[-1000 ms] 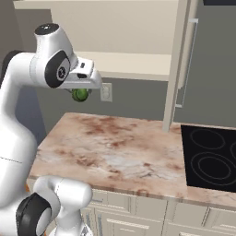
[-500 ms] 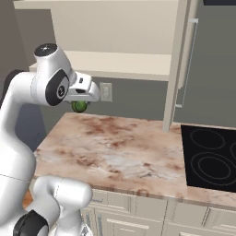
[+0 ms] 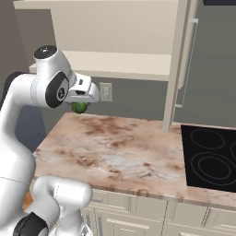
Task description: Pick the avocados from the cabinet and place them in one bowl. Pick the tomato from the sink and place it in the other bowl.
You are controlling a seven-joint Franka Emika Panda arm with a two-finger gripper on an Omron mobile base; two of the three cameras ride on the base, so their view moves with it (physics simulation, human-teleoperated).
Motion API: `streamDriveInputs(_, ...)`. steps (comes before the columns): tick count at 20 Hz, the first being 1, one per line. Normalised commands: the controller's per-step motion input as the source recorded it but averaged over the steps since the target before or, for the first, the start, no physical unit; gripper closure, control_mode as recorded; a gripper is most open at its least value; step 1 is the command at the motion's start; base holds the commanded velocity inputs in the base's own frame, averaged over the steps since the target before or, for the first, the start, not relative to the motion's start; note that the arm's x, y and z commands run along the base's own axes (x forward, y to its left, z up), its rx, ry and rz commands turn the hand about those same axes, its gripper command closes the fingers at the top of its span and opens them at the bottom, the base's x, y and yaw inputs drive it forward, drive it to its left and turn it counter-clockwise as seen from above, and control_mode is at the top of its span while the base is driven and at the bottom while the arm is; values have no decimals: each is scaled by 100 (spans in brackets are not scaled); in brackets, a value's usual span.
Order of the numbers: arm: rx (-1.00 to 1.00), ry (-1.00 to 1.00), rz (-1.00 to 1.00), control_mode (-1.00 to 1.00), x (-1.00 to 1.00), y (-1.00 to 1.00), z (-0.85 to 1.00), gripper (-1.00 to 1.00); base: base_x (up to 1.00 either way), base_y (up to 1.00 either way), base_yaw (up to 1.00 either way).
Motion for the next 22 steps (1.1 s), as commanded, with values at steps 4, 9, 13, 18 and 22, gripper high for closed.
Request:
streamDriveInputs(4,0,0,0,100,0,0,0,100,-3,1,0)
streamDriveInputs(9,0,0,0,100,0,0,0,100,-92,-1,-7)
streamDriveInputs(13,0,0,0,100,0,0,0,100,-100,0,-10)
streamDriveInputs(18,0,0,0,100,0,0,0,100,-56,0,-28)
streamDriveInputs(22,0,0,0,100,0,0,0,100,0,-2,-58)
